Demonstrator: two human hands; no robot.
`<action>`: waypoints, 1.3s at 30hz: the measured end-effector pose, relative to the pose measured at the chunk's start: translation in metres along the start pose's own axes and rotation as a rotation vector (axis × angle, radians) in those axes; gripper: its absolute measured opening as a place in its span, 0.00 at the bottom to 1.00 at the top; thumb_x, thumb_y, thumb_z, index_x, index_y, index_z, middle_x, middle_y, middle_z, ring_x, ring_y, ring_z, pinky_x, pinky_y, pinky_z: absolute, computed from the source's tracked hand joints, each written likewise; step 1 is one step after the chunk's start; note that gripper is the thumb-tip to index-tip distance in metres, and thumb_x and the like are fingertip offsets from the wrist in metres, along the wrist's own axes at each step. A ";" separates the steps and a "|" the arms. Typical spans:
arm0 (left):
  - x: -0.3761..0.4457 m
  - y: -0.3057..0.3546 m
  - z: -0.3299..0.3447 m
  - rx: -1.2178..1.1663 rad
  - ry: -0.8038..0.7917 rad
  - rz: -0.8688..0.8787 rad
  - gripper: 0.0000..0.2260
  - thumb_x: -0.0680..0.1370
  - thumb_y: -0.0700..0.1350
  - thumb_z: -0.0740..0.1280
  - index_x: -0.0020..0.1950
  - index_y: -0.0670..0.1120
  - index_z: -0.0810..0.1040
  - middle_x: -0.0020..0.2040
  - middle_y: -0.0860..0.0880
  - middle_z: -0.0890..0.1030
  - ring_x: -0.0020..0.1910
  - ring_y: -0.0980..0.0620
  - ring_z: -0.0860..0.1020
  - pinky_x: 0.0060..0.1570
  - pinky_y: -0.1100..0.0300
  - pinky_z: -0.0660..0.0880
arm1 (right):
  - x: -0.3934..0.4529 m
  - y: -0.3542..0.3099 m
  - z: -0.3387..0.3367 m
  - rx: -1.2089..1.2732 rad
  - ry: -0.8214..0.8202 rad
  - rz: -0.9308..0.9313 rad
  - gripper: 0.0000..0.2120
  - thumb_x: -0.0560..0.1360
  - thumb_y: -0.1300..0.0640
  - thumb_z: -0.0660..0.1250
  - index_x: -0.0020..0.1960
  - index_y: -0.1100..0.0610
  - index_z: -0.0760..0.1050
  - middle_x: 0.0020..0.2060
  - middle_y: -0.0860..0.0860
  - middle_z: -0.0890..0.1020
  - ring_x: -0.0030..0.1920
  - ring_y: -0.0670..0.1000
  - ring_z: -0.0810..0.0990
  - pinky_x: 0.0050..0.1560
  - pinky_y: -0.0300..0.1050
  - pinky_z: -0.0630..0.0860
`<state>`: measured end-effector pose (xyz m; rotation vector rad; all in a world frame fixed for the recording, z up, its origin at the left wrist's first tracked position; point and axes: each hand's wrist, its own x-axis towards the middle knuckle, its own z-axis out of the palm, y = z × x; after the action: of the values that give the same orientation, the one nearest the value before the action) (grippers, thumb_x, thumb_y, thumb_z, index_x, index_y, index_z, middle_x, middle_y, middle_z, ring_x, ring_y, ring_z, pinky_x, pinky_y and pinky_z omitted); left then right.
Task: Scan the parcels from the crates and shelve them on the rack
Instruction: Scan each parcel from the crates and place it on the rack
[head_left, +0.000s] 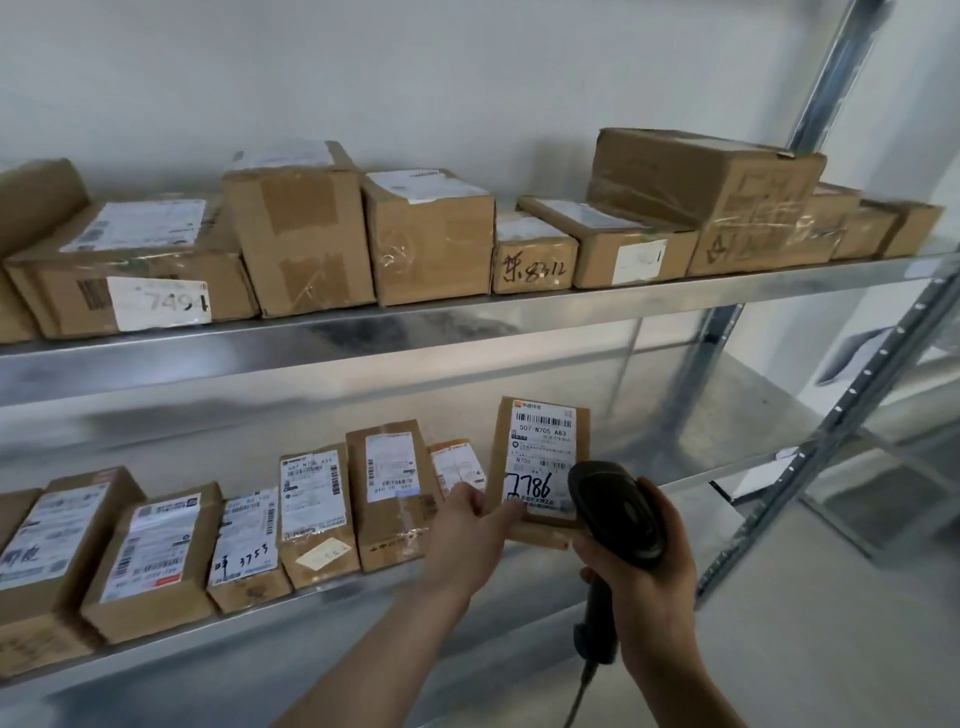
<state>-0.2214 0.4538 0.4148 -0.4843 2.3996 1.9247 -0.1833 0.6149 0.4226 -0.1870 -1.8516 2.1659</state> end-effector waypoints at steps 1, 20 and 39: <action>0.006 0.001 0.006 0.027 0.016 0.002 0.14 0.76 0.53 0.73 0.51 0.43 0.77 0.48 0.44 0.82 0.46 0.47 0.81 0.49 0.48 0.78 | 0.011 0.003 -0.003 -0.005 0.000 0.007 0.34 0.59 0.67 0.78 0.59 0.43 0.76 0.45 0.42 0.86 0.39 0.46 0.84 0.35 0.49 0.81; 0.093 -0.007 0.116 0.348 0.334 -0.197 0.14 0.77 0.52 0.74 0.48 0.51 0.69 0.40 0.57 0.74 0.38 0.62 0.71 0.31 0.70 0.62 | 0.194 0.090 -0.038 -0.155 -0.286 0.220 0.34 0.51 0.54 0.80 0.56 0.38 0.79 0.47 0.47 0.86 0.49 0.59 0.85 0.52 0.68 0.81; 0.122 -0.018 0.104 0.820 0.271 -0.086 0.14 0.76 0.39 0.69 0.61 0.48 0.79 0.53 0.49 0.79 0.51 0.49 0.78 0.52 0.56 0.77 | 0.225 0.112 -0.019 -0.150 -0.479 0.337 0.31 0.61 0.59 0.79 0.59 0.37 0.78 0.48 0.53 0.85 0.52 0.68 0.83 0.54 0.70 0.80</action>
<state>-0.3511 0.5232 0.3474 -0.7819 2.9547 0.7345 -0.4062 0.6848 0.3288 -0.0074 -2.3972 2.4563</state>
